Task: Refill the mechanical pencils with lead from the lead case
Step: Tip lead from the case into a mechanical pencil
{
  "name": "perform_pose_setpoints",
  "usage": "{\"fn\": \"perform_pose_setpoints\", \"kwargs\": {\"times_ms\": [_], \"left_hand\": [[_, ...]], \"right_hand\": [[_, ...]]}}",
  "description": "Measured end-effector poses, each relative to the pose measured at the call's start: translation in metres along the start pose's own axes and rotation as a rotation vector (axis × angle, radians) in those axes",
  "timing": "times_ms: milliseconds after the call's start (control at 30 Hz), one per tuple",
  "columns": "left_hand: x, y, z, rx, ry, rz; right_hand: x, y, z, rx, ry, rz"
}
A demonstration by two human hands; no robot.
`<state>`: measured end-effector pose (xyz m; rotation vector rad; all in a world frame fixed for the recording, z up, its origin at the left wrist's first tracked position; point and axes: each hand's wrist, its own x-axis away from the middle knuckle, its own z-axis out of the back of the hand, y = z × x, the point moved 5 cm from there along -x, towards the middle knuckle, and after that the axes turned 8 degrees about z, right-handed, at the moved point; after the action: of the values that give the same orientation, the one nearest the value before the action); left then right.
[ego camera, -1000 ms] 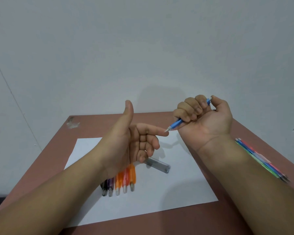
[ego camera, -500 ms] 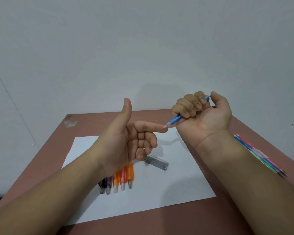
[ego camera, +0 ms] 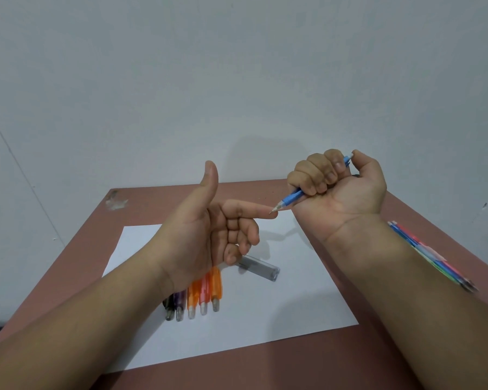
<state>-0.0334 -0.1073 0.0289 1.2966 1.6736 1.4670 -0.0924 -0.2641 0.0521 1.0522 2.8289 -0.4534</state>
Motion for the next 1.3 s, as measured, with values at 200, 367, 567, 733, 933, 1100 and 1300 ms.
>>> {"fn": "perform_pose_setpoints", "kwargs": {"times_ms": [200,367,567,733,933,1100,1300], "left_hand": [[0.0002,0.0002,0.0000,0.001,-0.005,-0.007],[-0.0001,0.0001,0.0006,0.000,-0.017,-0.012],[-0.0004,-0.0003,0.0011,0.000,-0.028,-0.016],[-0.0006,-0.0009,0.0025,-0.013,-0.048,-0.028],[-0.0007,-0.0014,0.0022,-0.024,-0.067,-0.034],[-0.0012,-0.0020,0.0029,-0.031,-0.072,-0.042],[-0.0004,-0.0023,0.0028,-0.036,-0.071,-0.066]], "right_hand": [[0.0004,-0.0001,-0.0003,-0.008,-0.001,-0.005],[0.0006,-0.0004,-0.0011,-0.012,0.002,-0.001],[-0.0006,-0.0010,0.0006,0.010,-0.004,0.004],[0.0003,-0.0035,-0.0034,0.035,-0.036,0.023],[-0.0005,-0.0018,-0.0024,0.024,-0.026,-0.002],[-0.0003,-0.0025,-0.0033,0.014,-0.021,-0.005],[0.0002,-0.0025,-0.0031,-0.005,-0.003,-0.002]]}}
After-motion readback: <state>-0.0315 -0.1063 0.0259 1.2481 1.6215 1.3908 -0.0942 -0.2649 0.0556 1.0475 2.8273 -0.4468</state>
